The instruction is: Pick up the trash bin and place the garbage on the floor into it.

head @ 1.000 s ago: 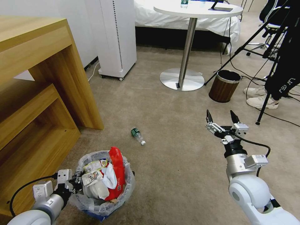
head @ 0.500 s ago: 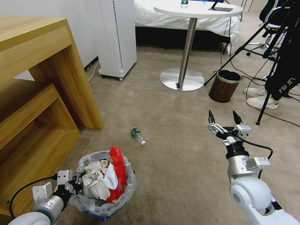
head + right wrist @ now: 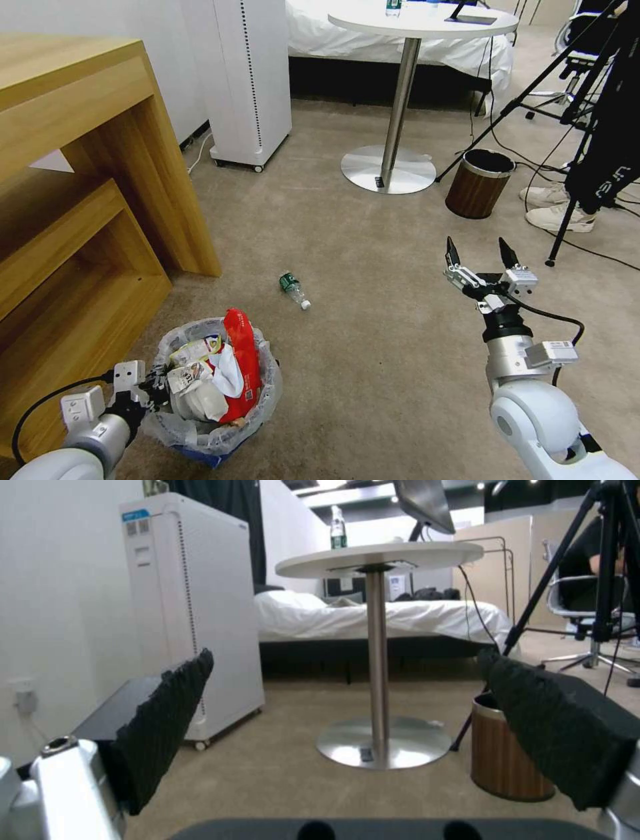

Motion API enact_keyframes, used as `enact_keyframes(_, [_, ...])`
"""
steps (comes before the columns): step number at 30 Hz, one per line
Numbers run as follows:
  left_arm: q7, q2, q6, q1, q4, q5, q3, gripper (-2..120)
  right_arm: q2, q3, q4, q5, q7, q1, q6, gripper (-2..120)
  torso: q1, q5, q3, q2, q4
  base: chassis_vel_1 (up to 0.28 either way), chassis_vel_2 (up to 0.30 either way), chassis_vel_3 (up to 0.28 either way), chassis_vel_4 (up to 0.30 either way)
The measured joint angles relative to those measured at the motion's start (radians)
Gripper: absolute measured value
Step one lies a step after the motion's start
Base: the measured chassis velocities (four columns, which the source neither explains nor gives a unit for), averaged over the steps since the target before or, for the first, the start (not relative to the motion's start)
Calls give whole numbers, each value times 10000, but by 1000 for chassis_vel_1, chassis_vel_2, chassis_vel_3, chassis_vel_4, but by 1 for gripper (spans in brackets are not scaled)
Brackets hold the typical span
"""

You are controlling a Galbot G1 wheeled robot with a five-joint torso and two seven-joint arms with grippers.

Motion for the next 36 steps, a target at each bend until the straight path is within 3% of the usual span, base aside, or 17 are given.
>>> enact_keyframes(36, [-44, -397, 131, 236, -262, 10, -72, 0, -110, -87, -203, -93, -134, -16, 205, 100, 1, 0, 0, 0, 0, 0, 0, 0, 0])
